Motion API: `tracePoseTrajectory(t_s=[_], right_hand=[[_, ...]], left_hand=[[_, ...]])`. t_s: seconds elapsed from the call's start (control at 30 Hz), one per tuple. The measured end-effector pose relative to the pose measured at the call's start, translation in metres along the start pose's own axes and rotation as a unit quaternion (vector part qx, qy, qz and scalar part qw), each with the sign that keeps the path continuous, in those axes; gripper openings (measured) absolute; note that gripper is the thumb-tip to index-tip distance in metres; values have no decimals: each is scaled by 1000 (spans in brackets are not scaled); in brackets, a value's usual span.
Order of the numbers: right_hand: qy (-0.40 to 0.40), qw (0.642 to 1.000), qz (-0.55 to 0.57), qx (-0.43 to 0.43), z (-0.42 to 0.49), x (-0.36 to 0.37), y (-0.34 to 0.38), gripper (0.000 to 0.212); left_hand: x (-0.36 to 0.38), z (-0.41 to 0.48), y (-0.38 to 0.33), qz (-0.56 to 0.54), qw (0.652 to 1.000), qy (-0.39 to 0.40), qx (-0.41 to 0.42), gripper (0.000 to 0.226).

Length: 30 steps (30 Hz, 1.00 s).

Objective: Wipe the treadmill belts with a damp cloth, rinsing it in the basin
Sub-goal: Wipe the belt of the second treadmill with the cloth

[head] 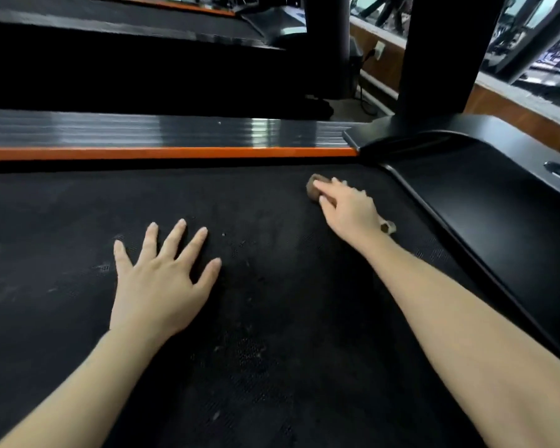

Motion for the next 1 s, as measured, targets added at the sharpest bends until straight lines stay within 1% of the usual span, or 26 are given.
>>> tracePoseTrajectory(t_s=[0.07, 0.1, 0.13, 0.2, 0.27, 0.3, 0.33, 0.37, 0.4, 0.43, 0.5, 0.53, 0.57, 0.6, 0.63, 0.7, 0.77, 0.8, 0.83, 0.87, 0.9, 1.0], right_hand=[[-7, 999, -11, 38, 12, 0, 6, 39], [-14, 999, -8, 42, 10, -3, 16, 39], [-18, 999, 3, 26, 2, -7, 30, 39], [-23, 996, 39, -72, -30, -9, 70, 41], [-13, 977, 100, -186, -72, -10, 105, 38], [-1, 967, 120, -226, -82, -9, 109, 37], [6, 962, 122, -246, -79, -8, 105, 37], [1, 967, 106, -231, -65, -8, 92, 37], [-18, 981, 76, -177, -44, -8, 71, 37], [-35, 993, 41, -103, -22, -8, 48, 38], [-28, 999, -7, 40, 11, -4, 14, 38], [-19, 997, -25, 76, 19, 0, 11, 38], [-14, 996, -37, 86, 20, 2, 15, 39], [-15, 997, -34, 71, 17, 3, 26, 39], [-20, 999, -18, 36, 11, 2, 44, 40], [-24, 997, 32, -69, -12, 3, 90, 41], [-24, 980, 76, -180, -37, 6, 133, 39], [-13, 973, 90, -212, -40, 8, 140, 37], [2, 969, 98, -226, -35, 9, 138, 37], [14, 971, 96, -220, -22, 12, 125, 36], [17, 977, 85, -195, -5, 14, 106, 36], [2, 998, 53, -37, 46, 13, 47, 35]], left_hand=[[0, 0, -1, -3, 1000, 4, -4, 78], [0, 0, -1, -3, 1000, 4, -4, 74], [0, 0, -2, -2, 1000, 3, -2, 71], [0, -1, -2, 1, 1000, 4, 0, 69], [-1, -1, -4, 1, 1000, 5, 3, 68], [-1, -1, -4, -3, 1000, 6, 1, 68], [-1, -1, -3, -6, 1000, 7, -1, 68], [-1, -1, -2, -8, 1000, 6, -1, 69], [-1, 0, -2, -7, 1000, 3, 0, 70], [0, -1, -2, -6, 1000, 1, 1, 72], [1, 0, -2, -10, 1000, -4, -1, 75], [0, 1, -2, -13, 1000, -7, -4, 73], [1, 1, -2, -13, 1000, -6, -5, 71], [1, 1, -3, -12, 1000, -7, -4, 70], [1, 0, -3, -11, 1000, -9, -4, 72], [1, -1, -2, -7, 1000, -11, -6, 77], [1, 0, -2, 0, 1000, -10, -5, 80], [1, 0, -2, 1, 1000, -9, -5, 80], [1, 0, -2, 0, 1000, -8, -6, 81], [0, 0, -2, -1, 1000, -9, -5, 81], [0, -1, -2, -2, 1000, -10, -5, 81], [0, -2, -2, -5, 1000, -16, -6, 80]])
Point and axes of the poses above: each hand's wrist, its own z-axis towards the middle knuckle, its own x-axis out of the palm, y = z × x, the point moved 7 cm from there along z, towards the middle knuckle, and after that the axes turned 13 degrees about -x, right-handed, at the moved point
